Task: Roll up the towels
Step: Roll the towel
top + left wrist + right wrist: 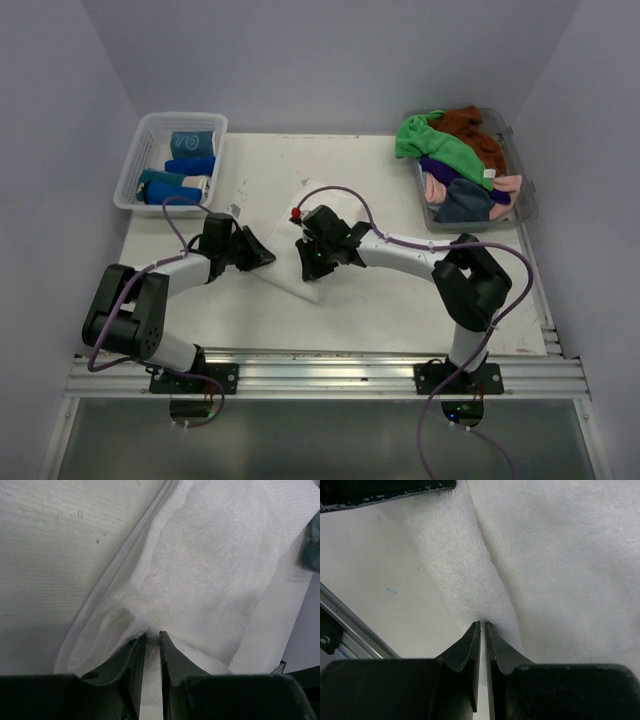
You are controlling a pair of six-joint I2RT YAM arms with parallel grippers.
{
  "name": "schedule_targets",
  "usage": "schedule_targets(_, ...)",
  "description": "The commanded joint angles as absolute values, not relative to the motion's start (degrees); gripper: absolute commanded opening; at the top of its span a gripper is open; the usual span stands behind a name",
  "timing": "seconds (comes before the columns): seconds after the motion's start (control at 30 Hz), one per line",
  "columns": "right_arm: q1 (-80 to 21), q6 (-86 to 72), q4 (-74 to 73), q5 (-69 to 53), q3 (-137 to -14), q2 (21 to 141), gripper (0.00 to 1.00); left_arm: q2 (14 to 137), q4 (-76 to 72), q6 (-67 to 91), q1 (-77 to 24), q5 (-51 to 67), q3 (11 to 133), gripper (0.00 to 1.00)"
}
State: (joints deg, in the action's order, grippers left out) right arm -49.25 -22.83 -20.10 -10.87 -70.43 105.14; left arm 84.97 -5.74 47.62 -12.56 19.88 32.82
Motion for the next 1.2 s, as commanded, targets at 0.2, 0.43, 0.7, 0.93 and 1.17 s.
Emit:
schedule_targets(0.2,-49.0,-20.8,-20.2,-5.1,-67.8,106.3,0.10,86.9,-2.7,46.4,-12.7,18.4,33.7,0.21)
schedule_targets(0.43,-49.0,-21.5,-19.1,-3.1,-65.0,96.1,0.11,86.9,-2.4,46.2,-12.7,18.5,33.9,0.21)
schedule_targets(0.7,-49.0,-22.3,-18.0,-0.7,-60.8,96.3,0.10,86.8,-2.1,46.6,-12.7,19.9,34.8,0.20)
schedule_targets(0.93,-49.0,-22.8,-16.4,2.3,-59.6,94.3,0.08,86.7,-1.5,46.5,-12.5,20.9,35.3,0.20)
schedule_targets(1.17,-50.5,-21.6,-19.7,4.0,-62.4,86.8,0.10,87.2,-1.8,46.6,-12.5,21.1,35.1,0.20)
